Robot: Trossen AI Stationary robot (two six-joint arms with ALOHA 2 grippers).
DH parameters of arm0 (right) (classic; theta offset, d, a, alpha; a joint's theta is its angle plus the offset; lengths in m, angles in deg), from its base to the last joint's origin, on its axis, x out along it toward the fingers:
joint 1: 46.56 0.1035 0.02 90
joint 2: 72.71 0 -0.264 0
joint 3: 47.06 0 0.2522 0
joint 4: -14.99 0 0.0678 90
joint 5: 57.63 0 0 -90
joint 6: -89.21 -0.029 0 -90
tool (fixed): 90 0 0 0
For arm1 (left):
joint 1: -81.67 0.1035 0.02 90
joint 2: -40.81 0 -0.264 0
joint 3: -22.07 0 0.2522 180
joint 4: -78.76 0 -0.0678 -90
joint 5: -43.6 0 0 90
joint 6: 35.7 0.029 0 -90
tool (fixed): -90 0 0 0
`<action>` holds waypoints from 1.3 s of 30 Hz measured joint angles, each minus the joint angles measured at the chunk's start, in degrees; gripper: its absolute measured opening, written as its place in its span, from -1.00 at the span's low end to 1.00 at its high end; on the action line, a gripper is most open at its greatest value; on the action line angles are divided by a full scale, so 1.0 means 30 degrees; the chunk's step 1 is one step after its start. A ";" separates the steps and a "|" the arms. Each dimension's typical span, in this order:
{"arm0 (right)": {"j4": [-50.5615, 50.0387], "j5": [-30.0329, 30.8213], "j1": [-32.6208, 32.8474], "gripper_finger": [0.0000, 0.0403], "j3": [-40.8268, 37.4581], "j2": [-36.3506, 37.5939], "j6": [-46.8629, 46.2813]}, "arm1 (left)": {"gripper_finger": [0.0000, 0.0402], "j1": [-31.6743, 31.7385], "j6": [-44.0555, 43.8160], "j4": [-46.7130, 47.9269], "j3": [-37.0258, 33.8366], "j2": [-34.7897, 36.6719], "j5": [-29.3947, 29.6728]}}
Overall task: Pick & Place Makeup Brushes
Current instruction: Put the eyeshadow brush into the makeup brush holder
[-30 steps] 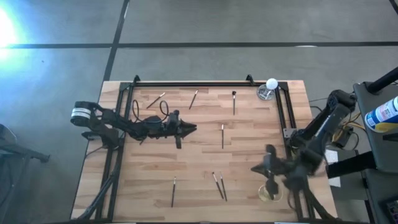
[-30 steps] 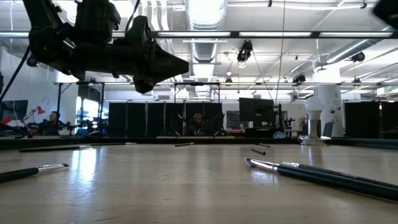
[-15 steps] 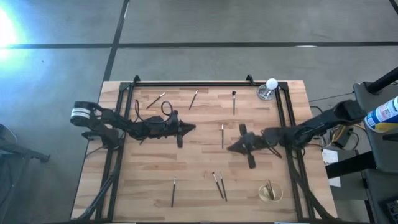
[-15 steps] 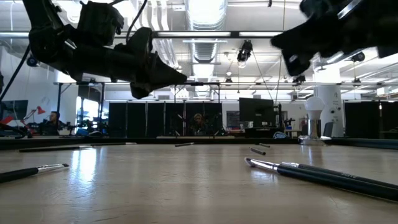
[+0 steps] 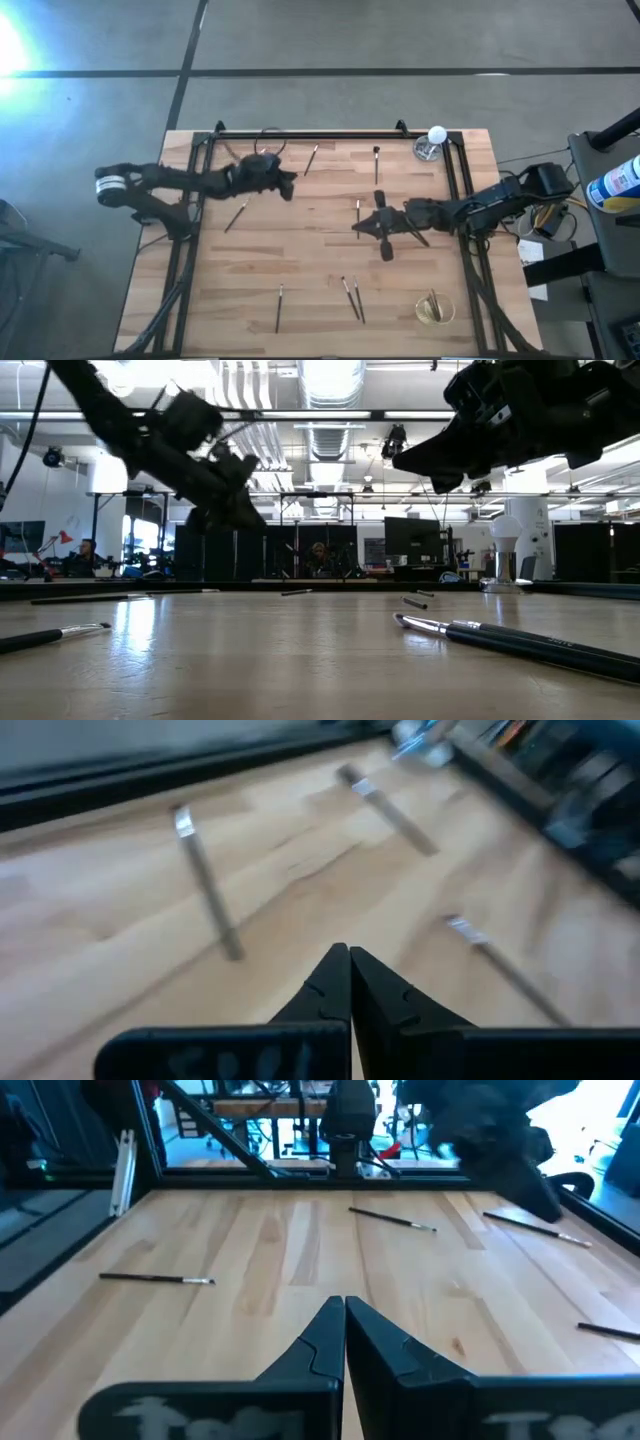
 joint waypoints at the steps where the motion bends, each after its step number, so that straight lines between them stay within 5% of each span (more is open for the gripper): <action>1: 0.0009 0.0000 0.0000 -0.96 0.0121 -0.0147 0.0007 | -1.00 0.0543 0.0306 0.1075 0.0635 -0.0279 -0.0381; 11: 0.0198 0.0066 0.0010 -0.96 0.0302 -0.0856 -0.0200 | -0.82 0.3063 0.2322 0.6695 0.7100 -0.5661 -0.0933; 21: 0.0197 0.0073 0.0022 -0.96 0.0302 -0.0849 -0.0459 | -0.46 0.2635 0.2400 0.7359 0.8951 -0.8846 -0.0927; 39: 0.0233 0.0087 0.0022 -0.96 0.0302 -0.0827 -0.0501 | -0.86 0.2349 0.3404 0.9242 0.8957 -0.9659 0.0409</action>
